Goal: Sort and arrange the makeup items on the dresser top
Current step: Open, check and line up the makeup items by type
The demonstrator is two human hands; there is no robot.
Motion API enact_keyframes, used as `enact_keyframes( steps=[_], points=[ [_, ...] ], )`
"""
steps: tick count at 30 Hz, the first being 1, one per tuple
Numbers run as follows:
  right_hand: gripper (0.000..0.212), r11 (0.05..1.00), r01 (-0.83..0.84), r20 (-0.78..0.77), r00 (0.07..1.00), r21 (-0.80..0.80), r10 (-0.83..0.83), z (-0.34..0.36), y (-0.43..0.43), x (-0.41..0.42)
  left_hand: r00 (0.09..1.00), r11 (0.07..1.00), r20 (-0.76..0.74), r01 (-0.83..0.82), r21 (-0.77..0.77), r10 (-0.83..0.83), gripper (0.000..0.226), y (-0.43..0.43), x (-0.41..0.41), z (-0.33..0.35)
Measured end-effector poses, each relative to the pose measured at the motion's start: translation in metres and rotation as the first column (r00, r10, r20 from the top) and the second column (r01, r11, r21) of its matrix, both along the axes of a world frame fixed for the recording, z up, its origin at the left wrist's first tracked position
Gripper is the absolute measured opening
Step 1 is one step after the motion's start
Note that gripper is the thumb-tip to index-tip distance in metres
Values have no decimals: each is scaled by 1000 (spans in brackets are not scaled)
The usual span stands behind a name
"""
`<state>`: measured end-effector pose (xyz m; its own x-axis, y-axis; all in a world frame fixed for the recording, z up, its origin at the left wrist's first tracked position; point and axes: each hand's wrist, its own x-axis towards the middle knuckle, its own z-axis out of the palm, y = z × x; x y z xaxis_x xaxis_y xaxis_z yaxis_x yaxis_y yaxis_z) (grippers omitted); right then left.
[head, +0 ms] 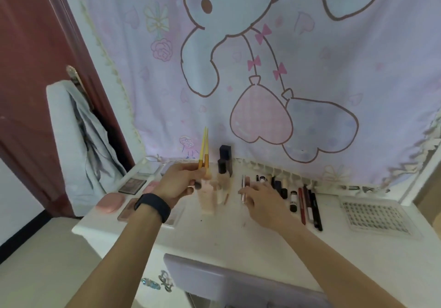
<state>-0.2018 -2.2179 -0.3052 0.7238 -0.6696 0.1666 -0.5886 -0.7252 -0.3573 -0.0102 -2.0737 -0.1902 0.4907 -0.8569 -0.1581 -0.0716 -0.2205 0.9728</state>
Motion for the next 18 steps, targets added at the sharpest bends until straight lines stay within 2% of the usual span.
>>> enact_keyframes(
  steps=[4, 7, 12, 18],
  points=[
    [51, 999, -46, -228, 973, -27, 39, -2, -1, 40, 996, 997, -39, -82, -1, 82, 15, 21, 27, -17],
    [43, 991, -64, -322, 947, -122, 21, -10, -2, 50, 990, 992, -63, -128, 2, 127, 14, 33, 43, -32],
    [38, 971, 87, -230, 963, -223, -139, -15, -3, 57, 991, 986, -2, -136, 98, 137, 14, 47, 66, -56],
    [32, 981, 146, -299, 938, -126, -177, -2, 0, 80, 987, 936, 160, -80, 343, 25, 10, 48, 68, -76]
  ],
)
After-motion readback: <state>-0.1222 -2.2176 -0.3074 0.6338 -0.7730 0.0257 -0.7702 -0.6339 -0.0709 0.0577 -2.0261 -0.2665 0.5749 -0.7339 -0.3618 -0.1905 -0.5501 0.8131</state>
